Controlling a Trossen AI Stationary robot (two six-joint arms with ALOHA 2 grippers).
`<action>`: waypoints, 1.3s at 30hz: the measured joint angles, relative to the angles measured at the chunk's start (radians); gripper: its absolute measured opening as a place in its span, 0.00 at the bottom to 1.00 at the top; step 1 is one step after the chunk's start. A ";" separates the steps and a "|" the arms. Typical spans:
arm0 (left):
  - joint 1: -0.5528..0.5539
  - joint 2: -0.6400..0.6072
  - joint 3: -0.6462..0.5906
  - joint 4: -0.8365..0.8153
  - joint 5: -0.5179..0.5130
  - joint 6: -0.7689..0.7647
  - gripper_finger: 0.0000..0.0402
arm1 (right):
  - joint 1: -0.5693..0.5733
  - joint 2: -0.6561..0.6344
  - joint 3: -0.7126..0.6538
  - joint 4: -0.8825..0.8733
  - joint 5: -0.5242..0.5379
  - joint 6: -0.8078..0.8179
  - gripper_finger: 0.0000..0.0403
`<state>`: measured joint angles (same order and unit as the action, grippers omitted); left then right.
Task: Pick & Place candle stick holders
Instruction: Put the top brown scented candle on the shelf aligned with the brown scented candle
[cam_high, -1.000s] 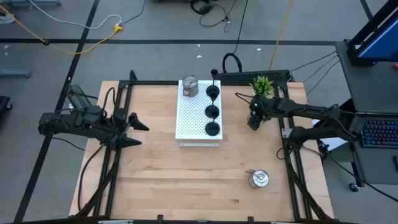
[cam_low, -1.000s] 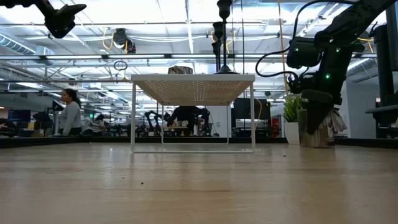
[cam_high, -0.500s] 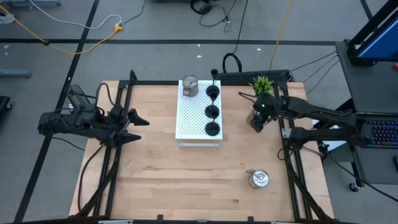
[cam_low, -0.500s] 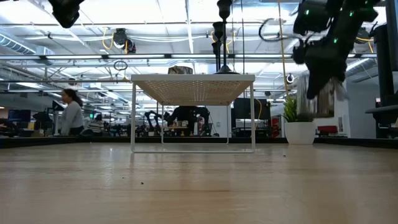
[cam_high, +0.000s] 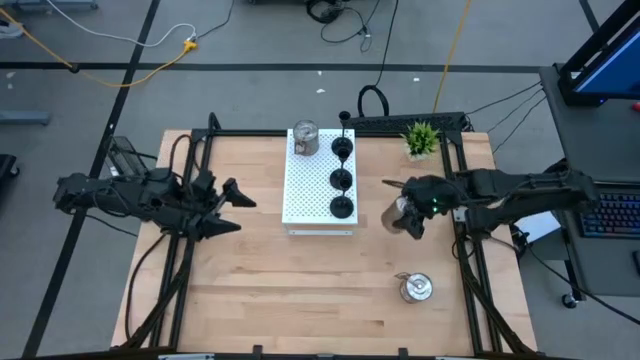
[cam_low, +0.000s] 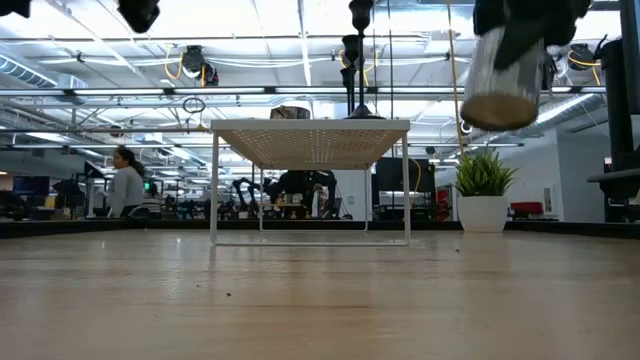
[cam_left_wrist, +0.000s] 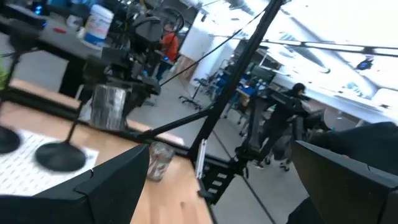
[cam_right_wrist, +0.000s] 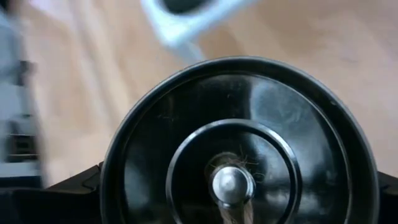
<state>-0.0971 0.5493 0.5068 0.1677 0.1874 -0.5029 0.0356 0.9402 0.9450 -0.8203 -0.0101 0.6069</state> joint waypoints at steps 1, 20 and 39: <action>0.000 0.021 0.000 0.040 0.005 0.000 0.99 | 0.032 0.001 0.002 0.029 0.000 0.027 0.87; -0.156 0.384 0.055 0.438 0.067 -0.082 0.99 | 0.360 0.182 0.055 0.560 0.008 0.132 0.87; -0.269 0.689 0.305 0.430 0.085 -0.088 0.99 | 0.367 0.482 0.331 0.624 0.015 0.013 0.87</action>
<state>-0.3661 1.2384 0.8120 0.5979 0.2727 -0.5907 0.4028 1.4227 1.2764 -0.1958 0.0051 0.6203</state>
